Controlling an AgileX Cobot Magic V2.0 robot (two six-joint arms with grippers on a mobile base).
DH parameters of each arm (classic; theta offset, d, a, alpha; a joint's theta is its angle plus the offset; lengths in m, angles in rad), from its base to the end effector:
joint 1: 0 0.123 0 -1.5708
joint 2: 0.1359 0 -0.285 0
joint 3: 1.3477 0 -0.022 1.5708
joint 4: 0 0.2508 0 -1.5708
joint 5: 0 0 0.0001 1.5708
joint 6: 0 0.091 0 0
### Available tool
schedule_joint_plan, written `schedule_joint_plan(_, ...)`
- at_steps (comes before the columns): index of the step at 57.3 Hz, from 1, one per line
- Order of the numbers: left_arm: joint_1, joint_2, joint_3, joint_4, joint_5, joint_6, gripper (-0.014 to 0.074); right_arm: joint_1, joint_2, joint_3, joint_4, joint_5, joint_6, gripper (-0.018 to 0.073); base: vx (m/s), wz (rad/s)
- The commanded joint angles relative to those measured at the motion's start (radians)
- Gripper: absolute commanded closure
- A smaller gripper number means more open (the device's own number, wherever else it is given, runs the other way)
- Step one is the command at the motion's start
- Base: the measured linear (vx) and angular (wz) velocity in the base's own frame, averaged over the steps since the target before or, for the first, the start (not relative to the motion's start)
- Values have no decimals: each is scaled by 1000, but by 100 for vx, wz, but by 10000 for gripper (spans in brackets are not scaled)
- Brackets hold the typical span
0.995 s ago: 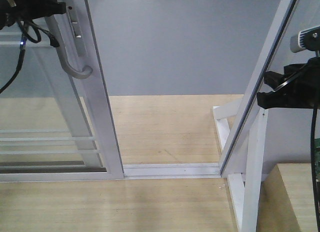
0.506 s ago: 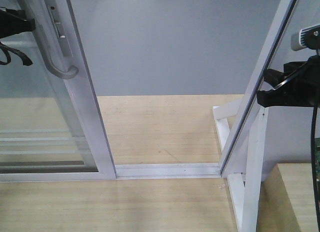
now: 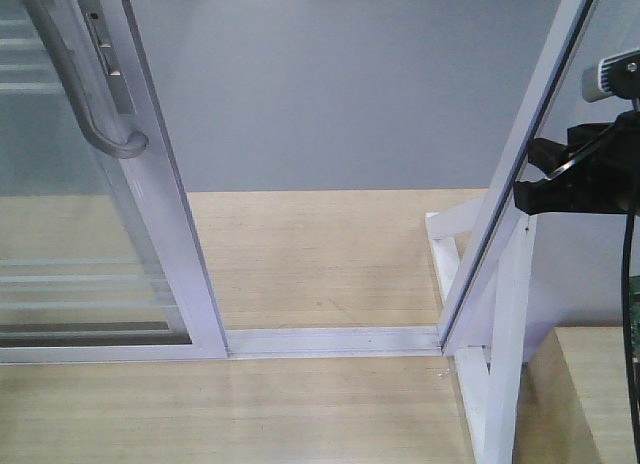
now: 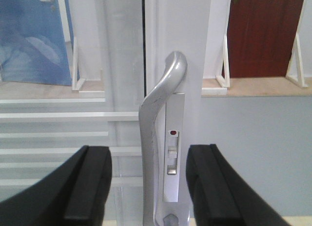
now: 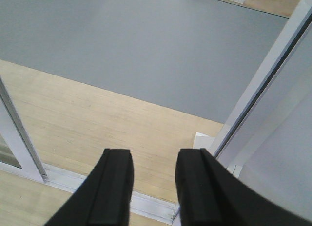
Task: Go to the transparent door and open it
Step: 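Release the handle with the left gripper and withdraw it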
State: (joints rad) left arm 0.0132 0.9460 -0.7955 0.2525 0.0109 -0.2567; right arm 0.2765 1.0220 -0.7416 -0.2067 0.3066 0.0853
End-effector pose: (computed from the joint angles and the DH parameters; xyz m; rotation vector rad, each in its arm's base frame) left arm 0.2086 0.0030 0.3739 -0.0164 1.6446 0.0091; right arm 0.2093 0.0535 0.3144 -0.3608 2.0319 0.0375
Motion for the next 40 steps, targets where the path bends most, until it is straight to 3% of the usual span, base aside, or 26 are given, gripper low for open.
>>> schedule_joint_plan(1,-4,-94,-2,-10,-1,-21,132,-8,-11,-29,-6,-69,-7,242,0,0)
schedule_joint_plan(12,-4,-204,8,-10,95,-21,132,-8,-11,-29,-6,-69,-7,242,0,0)
schedule_joint_plan(26,-5,-290,28,-14,96,-14,160,-8,-11,-29,-6,-65,-7,242,0,0)
schedule_joint_plan(32,-5,-373,79,-89,88,7,269,-8,-11,-29,-6,-65,-7,242,0,0)
schedule_joint_plan(40,-5,-501,200,-161,88,212,533,-8,-11,-29,-6,-65,-7,243,0,0)
